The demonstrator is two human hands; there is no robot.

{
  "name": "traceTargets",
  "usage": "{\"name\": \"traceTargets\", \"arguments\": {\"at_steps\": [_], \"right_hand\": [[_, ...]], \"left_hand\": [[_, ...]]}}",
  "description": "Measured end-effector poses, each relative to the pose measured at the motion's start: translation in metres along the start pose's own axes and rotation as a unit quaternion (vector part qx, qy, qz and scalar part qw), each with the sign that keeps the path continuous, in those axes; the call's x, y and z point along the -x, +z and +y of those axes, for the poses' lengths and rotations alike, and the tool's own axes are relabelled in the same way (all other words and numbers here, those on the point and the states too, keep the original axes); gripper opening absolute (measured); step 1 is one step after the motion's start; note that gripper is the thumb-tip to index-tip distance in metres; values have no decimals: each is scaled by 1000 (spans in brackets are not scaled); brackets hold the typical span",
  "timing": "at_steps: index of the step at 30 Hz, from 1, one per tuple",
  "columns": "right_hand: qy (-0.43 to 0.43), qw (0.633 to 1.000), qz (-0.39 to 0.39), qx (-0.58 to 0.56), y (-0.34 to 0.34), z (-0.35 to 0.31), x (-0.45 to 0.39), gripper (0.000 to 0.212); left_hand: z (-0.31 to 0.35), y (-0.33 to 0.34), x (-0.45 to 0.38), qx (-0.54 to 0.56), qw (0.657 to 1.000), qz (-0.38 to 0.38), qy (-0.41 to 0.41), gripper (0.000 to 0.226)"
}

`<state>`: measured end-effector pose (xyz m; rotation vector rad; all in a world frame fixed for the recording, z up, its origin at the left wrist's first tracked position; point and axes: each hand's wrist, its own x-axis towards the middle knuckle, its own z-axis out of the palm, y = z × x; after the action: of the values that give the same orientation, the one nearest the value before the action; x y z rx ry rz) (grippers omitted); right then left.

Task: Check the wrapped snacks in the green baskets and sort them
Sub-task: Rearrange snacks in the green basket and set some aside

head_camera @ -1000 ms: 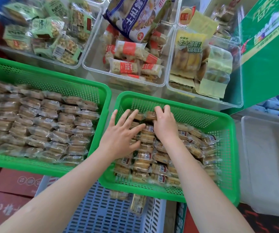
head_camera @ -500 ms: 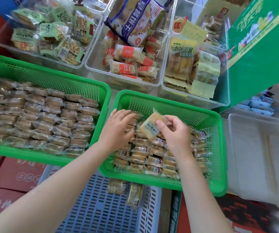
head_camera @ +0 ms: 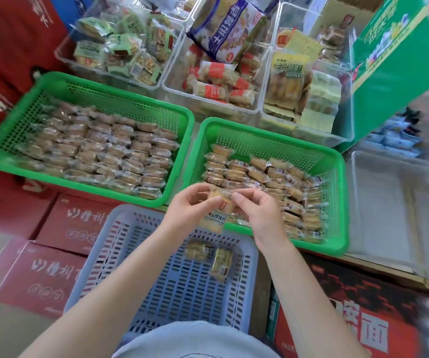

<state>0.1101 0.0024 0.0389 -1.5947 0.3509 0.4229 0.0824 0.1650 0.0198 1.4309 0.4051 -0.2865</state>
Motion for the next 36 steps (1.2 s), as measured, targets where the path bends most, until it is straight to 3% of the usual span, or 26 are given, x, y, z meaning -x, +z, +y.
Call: {"name": "traceTargets", "arguments": {"at_steps": [5, 10, 14, 17, 20, 23, 27, 30, 33, 36], "right_hand": [[-56, 997, 6, 58, 7, -1, 35, 12], [-36, 999, 5, 5, 3, -2, 59, 3], [-20, 999, -8, -34, 2, -2, 74, 12], [-14, 998, -11, -58, 4, 0, 84, 6], [-4, 999, -9, -34, 7, 6, 90, 13], [18, 997, -61, 37, 6, 7, 97, 24], [22, 997, -74, 7, 6, 10, 108, 32], [-23, 999, -42, 0, 9, 11, 115, 33], [-68, 996, -59, 13, 17, 8, 123, 34], [-100, 992, -74, 13, 26, 6, 131, 37]], "left_hand": [[0, -1, 31, 19, 1000, 4, -23, 8], [-1, -8, 56, 69, 997, -19, -40, 7], [-1, -14, 71, 84, 995, -40, -41, 11], [-1, -17, 80, 96, 993, -54, -45, 20], [-5, -21, 84, 112, 991, -27, -64, 13], [-8, -26, 87, 155, 985, 14, -69, 12], [-10, -34, 92, 187, 980, 8, -68, 2], [-7, -40, 98, 181, 980, -58, -67, 14], [-7, -48, 104, 97, 986, -130, -48, 50], [-8, -54, 108, 68, 991, -118, -18, 54]]}}
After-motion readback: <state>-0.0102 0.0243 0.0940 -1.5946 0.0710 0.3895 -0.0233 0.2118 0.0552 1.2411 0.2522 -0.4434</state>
